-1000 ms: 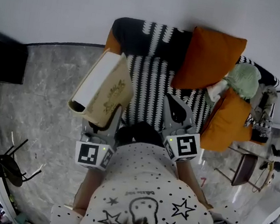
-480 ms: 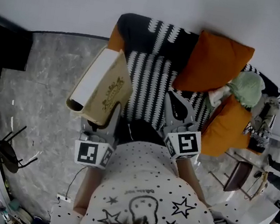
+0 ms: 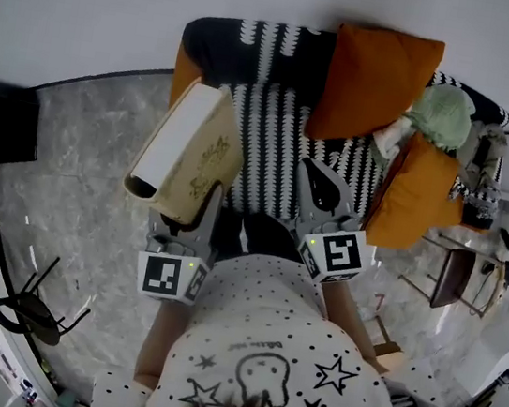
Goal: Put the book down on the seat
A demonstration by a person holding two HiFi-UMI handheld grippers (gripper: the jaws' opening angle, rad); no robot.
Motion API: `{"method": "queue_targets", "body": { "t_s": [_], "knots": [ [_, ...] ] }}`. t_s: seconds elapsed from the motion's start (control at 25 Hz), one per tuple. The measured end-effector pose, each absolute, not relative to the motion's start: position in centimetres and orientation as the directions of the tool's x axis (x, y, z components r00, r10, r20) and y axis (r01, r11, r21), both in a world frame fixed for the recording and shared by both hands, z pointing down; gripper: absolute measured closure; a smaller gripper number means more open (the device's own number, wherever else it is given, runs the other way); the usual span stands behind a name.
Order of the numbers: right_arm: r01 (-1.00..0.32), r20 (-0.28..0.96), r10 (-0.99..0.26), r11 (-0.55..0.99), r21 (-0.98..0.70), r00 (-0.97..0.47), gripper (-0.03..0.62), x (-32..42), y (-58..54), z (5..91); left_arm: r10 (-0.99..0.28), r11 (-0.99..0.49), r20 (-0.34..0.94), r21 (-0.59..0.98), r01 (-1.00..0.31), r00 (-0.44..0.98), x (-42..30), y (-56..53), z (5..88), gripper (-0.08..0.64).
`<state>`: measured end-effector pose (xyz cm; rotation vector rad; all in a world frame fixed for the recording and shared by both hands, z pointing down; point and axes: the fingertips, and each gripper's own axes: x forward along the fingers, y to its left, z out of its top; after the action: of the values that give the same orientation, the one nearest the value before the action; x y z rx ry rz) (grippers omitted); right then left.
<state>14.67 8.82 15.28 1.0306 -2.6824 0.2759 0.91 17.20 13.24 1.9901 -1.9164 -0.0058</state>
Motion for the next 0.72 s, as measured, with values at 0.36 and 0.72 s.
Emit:
{"method": "queue_targets", "body": {
  "t_s": [0.36,0.72],
  "knots": [
    [-0.67,0.362,-0.608,0.739,-0.066,-0.707,0.591,12.6,10.1,17.7,-0.949,-0.048,0.283,0.31,-0.95,0.141,1.6,17.2,14.9,0.337],
    [-0.615,0.364,-0.559,0.787,-0.05,-0.745,0.591,9.3,11.1,18.0,-0.948,-0.074,0.277,0.289,-0.955,0.157,0.9,17.6,14.7,0.337]
  ]
}}
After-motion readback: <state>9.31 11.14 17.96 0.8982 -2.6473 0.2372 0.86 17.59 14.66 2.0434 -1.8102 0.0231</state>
